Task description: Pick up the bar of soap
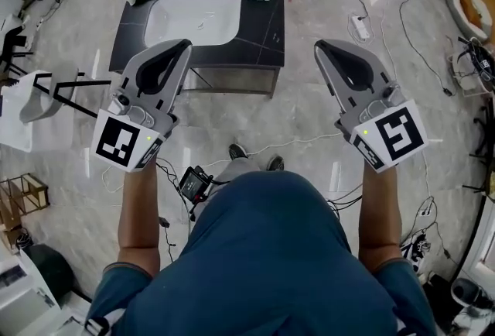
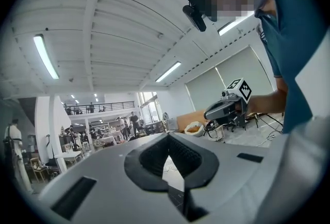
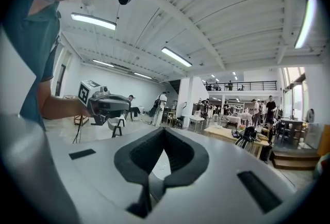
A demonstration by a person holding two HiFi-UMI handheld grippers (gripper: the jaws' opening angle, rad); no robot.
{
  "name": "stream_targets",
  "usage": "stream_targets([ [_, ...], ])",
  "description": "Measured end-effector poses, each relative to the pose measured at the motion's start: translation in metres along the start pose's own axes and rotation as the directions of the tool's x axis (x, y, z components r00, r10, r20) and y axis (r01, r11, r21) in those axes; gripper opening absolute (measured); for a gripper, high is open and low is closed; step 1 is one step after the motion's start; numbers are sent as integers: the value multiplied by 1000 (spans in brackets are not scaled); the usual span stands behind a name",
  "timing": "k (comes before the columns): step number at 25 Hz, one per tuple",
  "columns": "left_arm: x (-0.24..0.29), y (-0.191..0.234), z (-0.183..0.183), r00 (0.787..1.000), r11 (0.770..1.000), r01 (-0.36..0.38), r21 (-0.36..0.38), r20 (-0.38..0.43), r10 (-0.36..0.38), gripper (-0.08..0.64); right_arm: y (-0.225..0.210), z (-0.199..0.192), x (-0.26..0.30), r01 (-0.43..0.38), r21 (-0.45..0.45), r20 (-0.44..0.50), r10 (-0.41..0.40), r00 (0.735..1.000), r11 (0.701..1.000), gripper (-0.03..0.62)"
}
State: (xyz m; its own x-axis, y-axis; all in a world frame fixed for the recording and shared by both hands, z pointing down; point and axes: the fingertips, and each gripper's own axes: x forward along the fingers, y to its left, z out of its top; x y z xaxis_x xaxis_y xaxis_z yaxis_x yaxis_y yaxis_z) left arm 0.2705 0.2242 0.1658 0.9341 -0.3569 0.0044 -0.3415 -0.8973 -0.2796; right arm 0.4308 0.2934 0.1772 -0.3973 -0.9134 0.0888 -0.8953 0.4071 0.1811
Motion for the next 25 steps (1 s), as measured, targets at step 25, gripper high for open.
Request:
stream_targets([
  [25, -55, 137, -50, 983, 983, -181, -18, -33, 181, 2, 22, 11, 168, -172, -28, -3, 172, 985, 985, 15],
])
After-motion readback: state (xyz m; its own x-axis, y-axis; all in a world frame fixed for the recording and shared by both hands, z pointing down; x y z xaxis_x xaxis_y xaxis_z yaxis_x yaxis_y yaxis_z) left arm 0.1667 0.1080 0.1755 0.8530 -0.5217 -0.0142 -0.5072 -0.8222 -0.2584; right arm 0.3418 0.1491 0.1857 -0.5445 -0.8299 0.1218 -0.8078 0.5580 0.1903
